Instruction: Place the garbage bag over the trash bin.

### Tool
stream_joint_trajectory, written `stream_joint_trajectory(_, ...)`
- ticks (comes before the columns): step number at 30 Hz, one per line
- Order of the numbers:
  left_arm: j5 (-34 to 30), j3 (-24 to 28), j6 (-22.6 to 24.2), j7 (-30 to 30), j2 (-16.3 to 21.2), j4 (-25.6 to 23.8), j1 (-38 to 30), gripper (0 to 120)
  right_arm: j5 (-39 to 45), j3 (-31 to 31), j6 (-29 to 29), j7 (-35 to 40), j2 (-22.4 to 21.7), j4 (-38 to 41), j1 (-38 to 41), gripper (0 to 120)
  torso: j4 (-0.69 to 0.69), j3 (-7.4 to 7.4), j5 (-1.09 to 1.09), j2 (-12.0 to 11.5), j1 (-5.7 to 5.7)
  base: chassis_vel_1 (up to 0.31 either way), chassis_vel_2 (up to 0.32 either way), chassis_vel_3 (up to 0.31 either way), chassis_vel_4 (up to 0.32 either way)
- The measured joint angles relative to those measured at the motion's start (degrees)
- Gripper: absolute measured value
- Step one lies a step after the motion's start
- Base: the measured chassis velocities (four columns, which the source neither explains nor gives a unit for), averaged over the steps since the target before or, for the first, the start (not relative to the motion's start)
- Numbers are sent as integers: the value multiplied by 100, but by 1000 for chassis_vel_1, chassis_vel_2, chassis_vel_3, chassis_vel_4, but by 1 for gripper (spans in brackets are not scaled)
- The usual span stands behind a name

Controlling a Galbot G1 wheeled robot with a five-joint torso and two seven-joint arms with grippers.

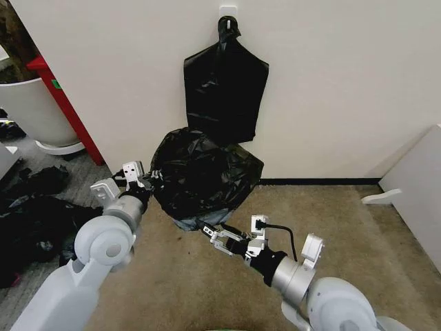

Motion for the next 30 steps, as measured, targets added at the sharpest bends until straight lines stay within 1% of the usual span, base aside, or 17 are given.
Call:
stream_joint_trajectory(3, -25, -6, 3, -6, -3, -30, 10, 1, -74, 15, 7, -17, 48, -54, -74, 81, 0, 0, -1, 0, 0, 0, 0, 0, 0)
stream_joint_trajectory(7, -49, -13, 5, -6, -8, -64, 20, 1, -108, 23, 22, -17, 63, -112, -104, 77, 0, 0, -1, 0, 0, 0, 0, 0, 0)
stream_joint_trajectory(9, -72, -16, 7, -6, -10, -87, 27, 1, -141, 30, 29, -18, 71, -160, -106, 71, 0, 0, -1, 0, 0, 0, 0, 0, 0)
stream_joint_trajectory(10, -98, -24, 12, -5, -10, -110, 41, 1, -175, 46, 42, -38, 82, -236, -106, 66, 0, 0, 0, 0, 0, 0, 0, 0, 0)
stream_joint_trajectory(12, -131, -50, 24, 2, -4, -130, 66, 1, -192, 71, 62, -46, 102, -293, -106, 62, 0, 0, 0, 0, 0, 0, 0, 0, 0)
stream_joint_trajectory(14, -146, -81, 39, 23, 4, -139, 95, 1, -210, 90, 75, -64, 116, -330, -106, 54, 0, 0, 0, 0, 0, 0, 0, 0, 0)
stream_joint_trajectory(15, -146, -81, 39, 23, 4, -139, 95, 1, -210, 90, 75, -64, 116, -330, -106, 54, 0, 0, 0, 0, 0, 0, 0, 0, 0)
stream_joint_trajectory(16, -150, -96, 44, 31, 6, -138, 116, 1, -222, 103, 83, -84, 121, -346, -109, 49, 0, 0, 0, 0, 0, 0, 0, 0, 0)
stream_joint_trajectory(17, -151, -101, 46, 34, 6, -138, 124, 1, -224, 108, 86, -92, 121, -349, -111, 49, 0, 0, 0, 0, 0, 0, 0, 0, 0)
stream_joint_trajectory(18, -153, -110, 53, 39, 5, -138, 141, 1, -243, 125, 93, -121, 121, -355, -129, 41, 0, 0, 0, 0, 0, 0, 0, 0, 0)
stream_joint_trajectory(20, -162, -114, 57, 37, 0, -136, 146, 1, -279, 130, 93, -139, 113, -357, -151, 34, 0, 0, 0, 0, 0, 0, 0, 0, 0)
stream_joint_trajectory(21, -177, -116, 58, 23, -5, -131, 145, 1, -358, 130, 93, -174, 96, -363, -180, 27, 0, 0, 0, 0, 0, 0, 0, 0, 0)
stream_joint_trajectory(23, -188, -116, 58, 12, -10, -128, 143, 1, -402, 130, 92, -196, 85, -369, -196, 26, 0, 0, 0, 0, 0, 0, 0, 0, 0)
stream_joint_trajectory(26, -273, -125, 69, -25, -19, -130, 140, 1, -556, 131, 92, -240, 54, -402, -277, 11, 0, 0, 0, 0, 0, 0, 0, 0, 0)
stream_joint_trajectory(28, -305, -130, 82, -27, -19, -145, 156, 1, -569, 142, 92, -241, 53, -407, -295, 4, 0, 0, 0, 0, 0, 0, 0, 0, 0)
stream_joint_trajectory(29, -305, -130, 82, -27, -19, -145, 156, 1, -569, 142, 92, -241, 53, -407, -295, 4, 0, 0, 0, 0, 0, 0, 0, 0, 0)
stream_joint_trajectory(30, -326, -135, 89, -27, -19, -159, 170, 1, -573, 157, 92, -242, 56, -415, -299, 0, 0, 0, 0, 0, 0, 0, 0, 0, 0)
